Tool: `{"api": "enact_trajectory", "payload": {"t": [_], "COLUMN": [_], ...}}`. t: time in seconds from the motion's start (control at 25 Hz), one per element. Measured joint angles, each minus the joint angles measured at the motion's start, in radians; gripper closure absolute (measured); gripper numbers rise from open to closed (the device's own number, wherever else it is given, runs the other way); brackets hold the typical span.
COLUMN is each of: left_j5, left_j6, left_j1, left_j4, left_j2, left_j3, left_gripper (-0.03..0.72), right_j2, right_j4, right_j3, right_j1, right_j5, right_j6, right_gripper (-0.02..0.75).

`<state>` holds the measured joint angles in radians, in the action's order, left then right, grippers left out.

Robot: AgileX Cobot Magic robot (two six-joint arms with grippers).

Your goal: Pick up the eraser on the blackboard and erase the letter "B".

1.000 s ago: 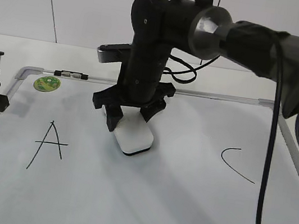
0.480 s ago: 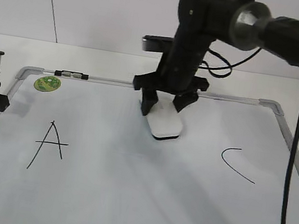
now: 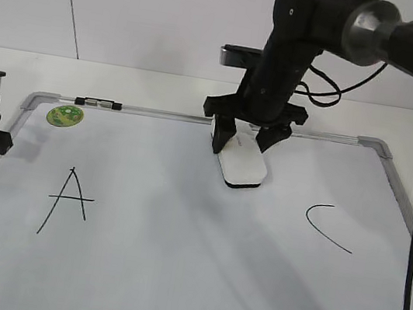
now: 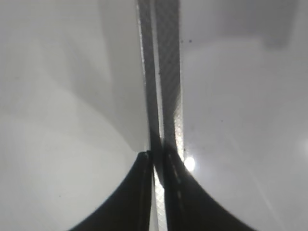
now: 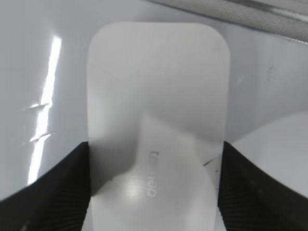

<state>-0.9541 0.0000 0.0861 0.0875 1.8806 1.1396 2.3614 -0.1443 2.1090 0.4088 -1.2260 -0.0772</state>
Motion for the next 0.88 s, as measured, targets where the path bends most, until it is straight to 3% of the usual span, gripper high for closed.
{"api": "enact_trajectory", "payload": {"t": [0.32,0.64,0.88], "left_j5": [0.000,-0.001,-0.001], "left_j6": [0.000,0.000,0.000], "left_j1": [0.000,0.000,0.000], "left_j4": [0.000,0.000,0.000], "left_j2": [0.000,0.000,0.000], "left_j3": [0.000,0.000,0.000], "left_gripper": [0.652,0.652,0.652], "right_j2": [-0.176,-0.465,-0.623], "right_j4": [0.013,0.066,0.070], "right_j3": [-0.037,-0.335,-0.592], "right_j1": [0.000,-0.009,-0.074], "right_j5": [-0.004,-0.006,-0.008], "right_j6": [0.000,-0.001,-0.004], "right_gripper": [0.186,0.186,0.186]}}
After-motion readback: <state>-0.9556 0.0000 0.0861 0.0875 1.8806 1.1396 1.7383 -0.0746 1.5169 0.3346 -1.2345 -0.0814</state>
